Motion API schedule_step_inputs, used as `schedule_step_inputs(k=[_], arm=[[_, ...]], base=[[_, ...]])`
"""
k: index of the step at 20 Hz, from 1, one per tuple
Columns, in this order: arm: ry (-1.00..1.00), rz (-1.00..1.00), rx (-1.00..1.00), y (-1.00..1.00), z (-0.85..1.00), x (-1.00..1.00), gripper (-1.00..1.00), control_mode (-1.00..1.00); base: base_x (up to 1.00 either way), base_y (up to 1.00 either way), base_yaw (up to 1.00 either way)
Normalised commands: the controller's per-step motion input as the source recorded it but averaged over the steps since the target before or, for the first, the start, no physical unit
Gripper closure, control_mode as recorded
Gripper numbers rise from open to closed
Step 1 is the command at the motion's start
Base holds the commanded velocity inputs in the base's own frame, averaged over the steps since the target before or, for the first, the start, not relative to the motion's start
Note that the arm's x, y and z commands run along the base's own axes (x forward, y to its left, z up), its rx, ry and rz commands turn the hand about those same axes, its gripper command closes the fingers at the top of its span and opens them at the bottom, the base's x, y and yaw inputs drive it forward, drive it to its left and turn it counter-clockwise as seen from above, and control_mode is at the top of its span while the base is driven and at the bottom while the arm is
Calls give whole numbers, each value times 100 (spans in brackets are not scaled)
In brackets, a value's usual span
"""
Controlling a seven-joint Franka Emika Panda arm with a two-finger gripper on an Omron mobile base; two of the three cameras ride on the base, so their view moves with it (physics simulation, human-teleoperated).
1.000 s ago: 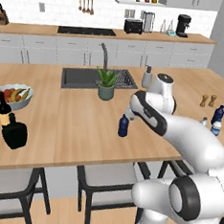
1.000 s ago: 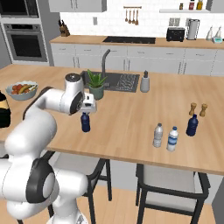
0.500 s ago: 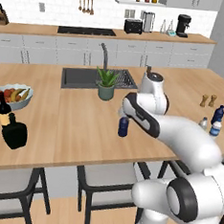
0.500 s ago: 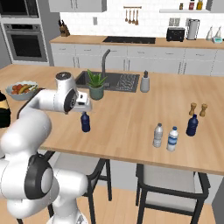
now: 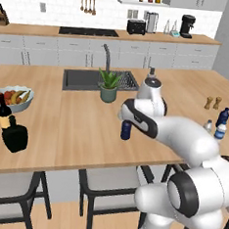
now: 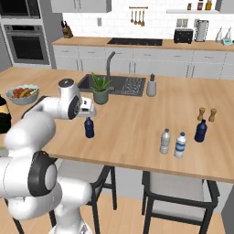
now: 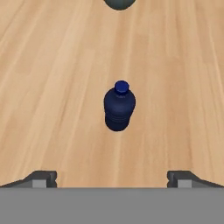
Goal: Move the plastic bottles in the middle to the plastics group, and the glass bottles in the middle to the glass group.
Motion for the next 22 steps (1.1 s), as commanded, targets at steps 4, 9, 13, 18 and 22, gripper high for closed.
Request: schedule_step_inputs(k=[4,9,13,18,22], arm=[[-1,0,0,0,-10,35,-100,-100],[-1,0,0,0,-11,16,-100,-100],[0,0,0,0,-23,24,-100,-100],[0,0,0,0,-12,33,-100,-100],[0,0,0,0,-13,13,-100,-100]], base=[[0,0,0],[0,0,0],[0,0,0],[0,0,0],[0,0,0]])
